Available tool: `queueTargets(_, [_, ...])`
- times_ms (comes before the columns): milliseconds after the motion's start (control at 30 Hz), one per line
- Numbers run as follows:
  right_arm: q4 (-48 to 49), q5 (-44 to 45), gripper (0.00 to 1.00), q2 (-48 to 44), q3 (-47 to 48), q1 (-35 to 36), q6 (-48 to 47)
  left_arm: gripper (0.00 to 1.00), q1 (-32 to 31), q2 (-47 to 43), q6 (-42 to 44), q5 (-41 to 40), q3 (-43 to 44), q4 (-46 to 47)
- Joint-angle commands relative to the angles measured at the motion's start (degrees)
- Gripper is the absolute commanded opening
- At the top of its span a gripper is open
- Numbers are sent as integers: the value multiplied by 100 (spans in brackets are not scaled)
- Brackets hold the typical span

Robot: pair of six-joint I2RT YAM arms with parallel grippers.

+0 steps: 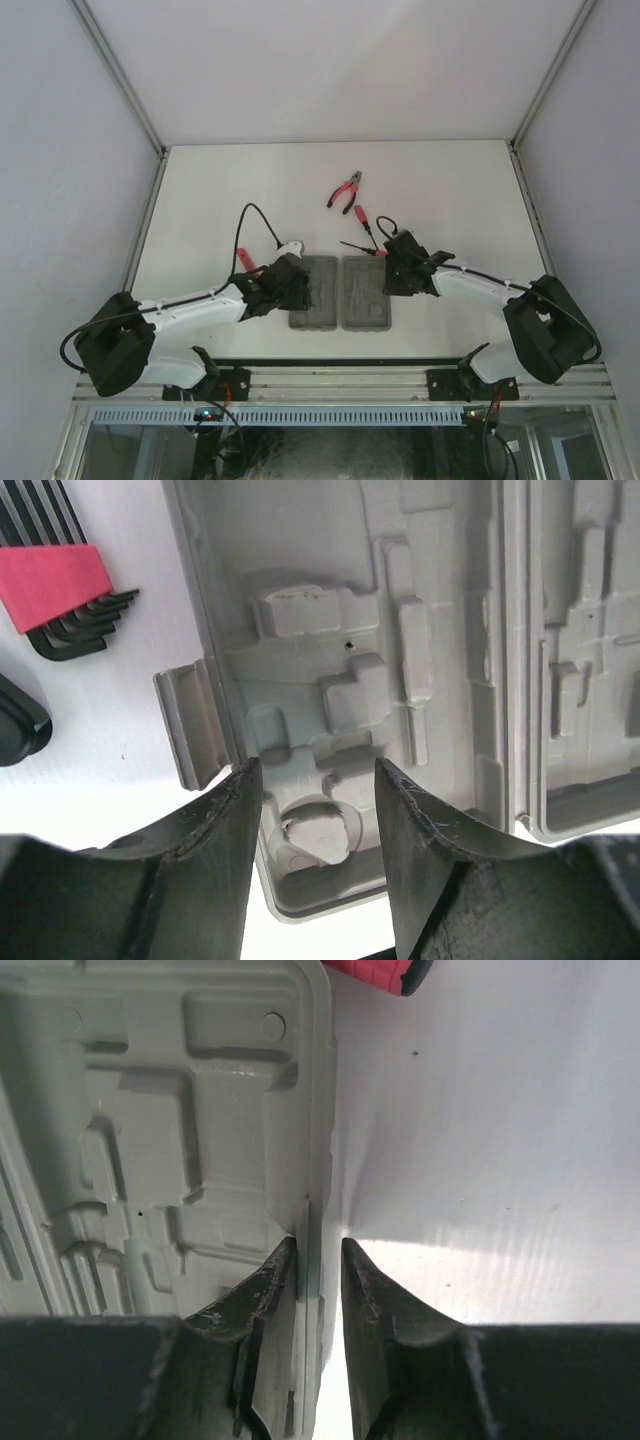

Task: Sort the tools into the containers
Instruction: Move the storage box to the center of the board.

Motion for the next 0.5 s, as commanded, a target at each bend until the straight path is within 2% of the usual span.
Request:
queueTargets(0, [140,-90,26,-319,62,-106,-358,55,3,-72,107,-232,422,-104])
queueTargets(167, [31,-195,40,-825,58,-95,-511,59,20,-426,155,-323,526,-316])
queueTargets(333, [-160,-69,50,-1384,56,-159,-532,62,57,-856,190,-462,642,-649])
queueTargets(467, [-330,-3,50,-1771,52,-239,-519,65,220,-1145,199,-491,528,-692])
